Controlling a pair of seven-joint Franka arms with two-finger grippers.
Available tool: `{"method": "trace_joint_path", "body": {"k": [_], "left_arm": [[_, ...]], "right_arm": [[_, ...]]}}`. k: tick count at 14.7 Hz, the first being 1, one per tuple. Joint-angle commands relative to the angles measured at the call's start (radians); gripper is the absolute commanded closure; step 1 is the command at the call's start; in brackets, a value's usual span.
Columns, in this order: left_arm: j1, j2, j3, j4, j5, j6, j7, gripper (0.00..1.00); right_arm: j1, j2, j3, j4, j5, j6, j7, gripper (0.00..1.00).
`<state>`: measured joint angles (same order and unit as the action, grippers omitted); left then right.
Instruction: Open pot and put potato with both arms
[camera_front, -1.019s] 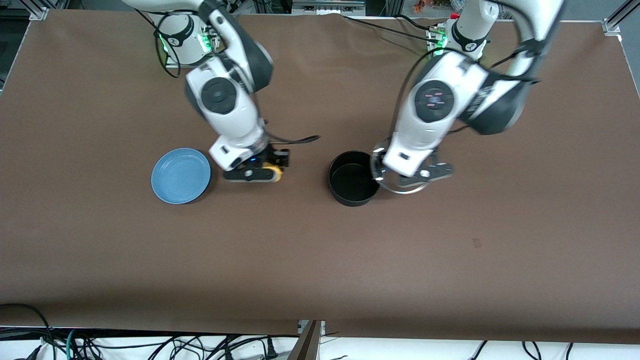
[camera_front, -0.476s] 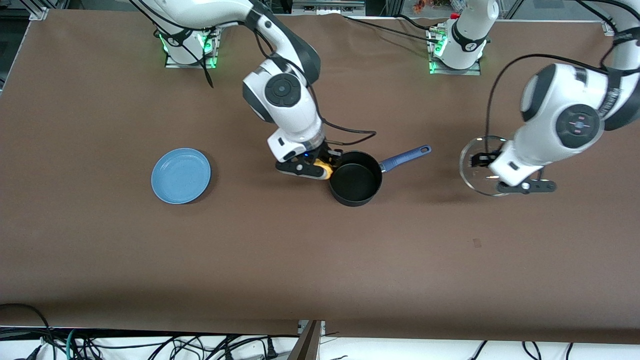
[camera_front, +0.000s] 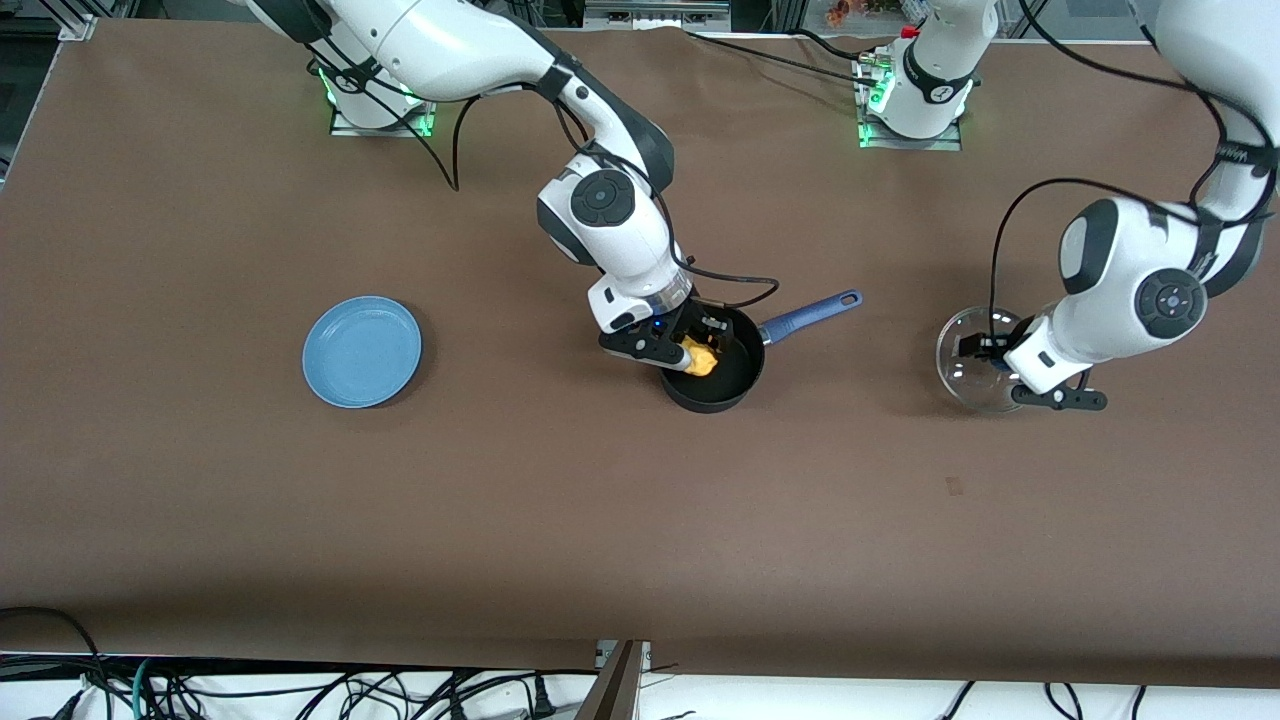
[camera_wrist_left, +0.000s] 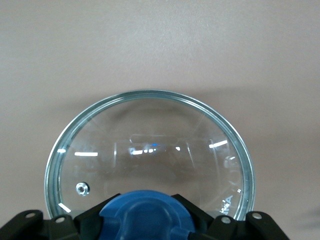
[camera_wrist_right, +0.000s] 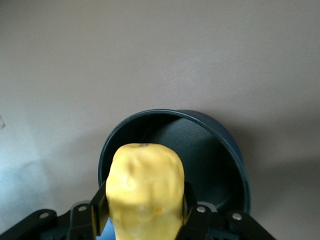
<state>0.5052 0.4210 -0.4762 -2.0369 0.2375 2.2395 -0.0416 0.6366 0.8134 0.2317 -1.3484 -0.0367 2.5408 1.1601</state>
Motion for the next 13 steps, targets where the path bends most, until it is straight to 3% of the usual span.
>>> {"method": "trace_joint_path", "body": {"k": [1, 2, 4, 5, 6, 7, 9, 13], "left_arm": [[0.013, 0.082, -0.010, 0.024, 0.026, 0.072, 0.023, 1.00], [0.013, 0.100, -0.012, 0.024, 0.026, 0.087, 0.025, 1.00], [0.012, 0.119, -0.010, 0.026, 0.026, 0.112, 0.023, 0.78], [0.010, 0.120, -0.012, 0.026, 0.026, 0.112, 0.023, 0.48], [0.010, 0.121, -0.012, 0.026, 0.026, 0.111, 0.023, 0.00], [0.013, 0.113, -0.013, 0.027, 0.026, 0.103, 0.023, 0.00], [0.012, 0.087, -0.018, 0.033, 0.026, 0.088, 0.023, 0.00], [0.012, 0.016, -0.045, 0.078, 0.025, 0.023, 0.020, 0.00]], "right_arm": [[0.012, 0.052, -0.008, 0.038, -0.002, 0.070, 0.020, 0.62], [0.012, 0.058, -0.008, 0.038, -0.002, 0.082, 0.020, 0.62], [0.023, 0.067, -0.008, 0.038, -0.003, 0.084, 0.018, 0.60], [0.025, 0.069, -0.009, 0.038, -0.003, 0.084, 0.010, 0.51], [0.023, 0.069, -0.014, 0.037, -0.011, 0.073, 0.006, 0.06], [0.023, 0.064, -0.015, 0.037, -0.040, 0.072, -0.003, 0.00], [0.014, 0.056, -0.015, 0.041, -0.081, 0.002, -0.008, 0.00], [-0.024, 0.033, -0.009, 0.195, -0.074, -0.329, -0.124, 0.00]]}}
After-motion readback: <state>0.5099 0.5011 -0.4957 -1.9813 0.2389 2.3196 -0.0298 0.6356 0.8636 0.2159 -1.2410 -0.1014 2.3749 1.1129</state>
